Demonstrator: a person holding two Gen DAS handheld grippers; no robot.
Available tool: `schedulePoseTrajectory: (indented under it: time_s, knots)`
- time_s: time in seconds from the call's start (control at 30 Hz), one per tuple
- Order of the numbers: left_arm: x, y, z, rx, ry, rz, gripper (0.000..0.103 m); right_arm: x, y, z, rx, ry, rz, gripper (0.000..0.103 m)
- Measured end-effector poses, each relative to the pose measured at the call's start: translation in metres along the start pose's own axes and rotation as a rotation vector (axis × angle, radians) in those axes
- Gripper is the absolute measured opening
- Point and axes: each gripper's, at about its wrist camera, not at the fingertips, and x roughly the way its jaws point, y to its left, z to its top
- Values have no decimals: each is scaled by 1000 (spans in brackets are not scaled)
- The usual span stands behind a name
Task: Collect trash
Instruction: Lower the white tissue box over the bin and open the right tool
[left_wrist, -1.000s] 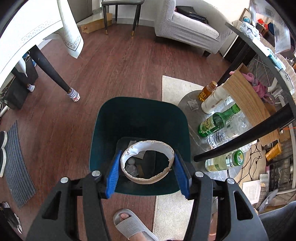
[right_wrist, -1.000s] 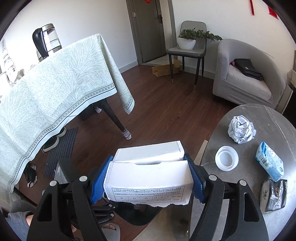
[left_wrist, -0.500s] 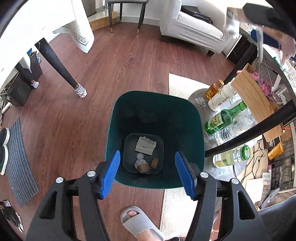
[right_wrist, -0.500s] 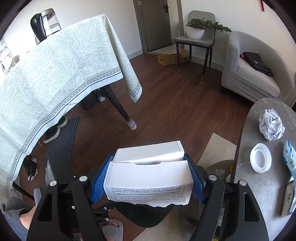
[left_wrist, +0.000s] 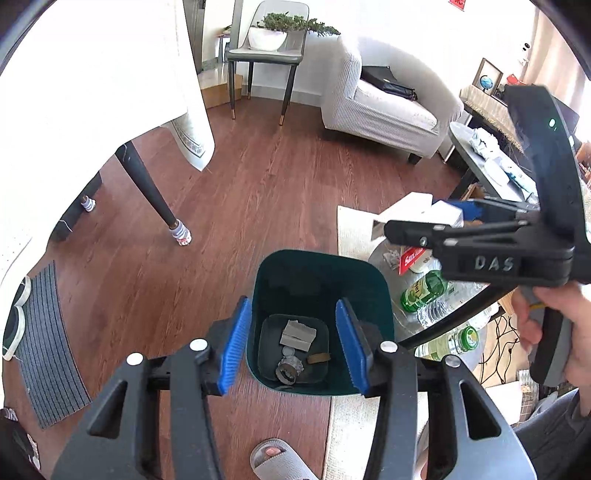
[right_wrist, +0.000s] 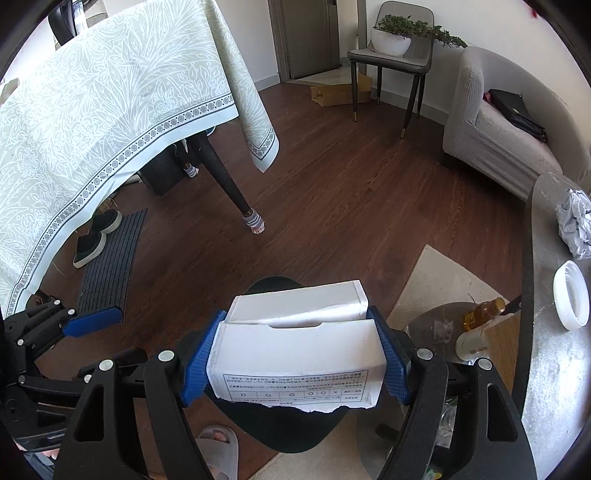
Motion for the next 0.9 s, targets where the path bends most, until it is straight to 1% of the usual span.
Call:
schedulePoseTrajectory:
  time_s: [0.07,0.23,0.37,0.53,0.6,0.67,0.7,0.73,0.8,0.9]
  knots:
    - [-9,-1,7,-5,-23,-5,40,6,2,-3,-9,14,-1,76]
    - [-29,-3,23,-30,-69,-37,32,16,6,-10,-15,37,20,76]
    - [-41,-6,32,-39,-91,-55,27,32,8,-24,-26,93,23,76]
    - [-54,-15,42,-38,-130,-69,26,45,12,-35,-50,137,24,76]
    - [-58,-20,47,-39,-143,-76,26,50,14,-40,-67,167,26,77]
    - [-63,-24,50,-41,-152,-87,26,53,15,-44,-82,181,20,80]
    - [-64,-27,52,-41,-158,-90,26,55,16,-46,-89,186,18,86]
    - [-66,-29,53,-38,-164,-92,26,56,17,-48,-97,195,19,87]
    - [-69,-33,56,-35,-174,-93,26,55,20,-52,-116,205,17,87]
    - [-72,-35,60,-32,-187,-95,26,49,23,-55,-142,197,20,87]
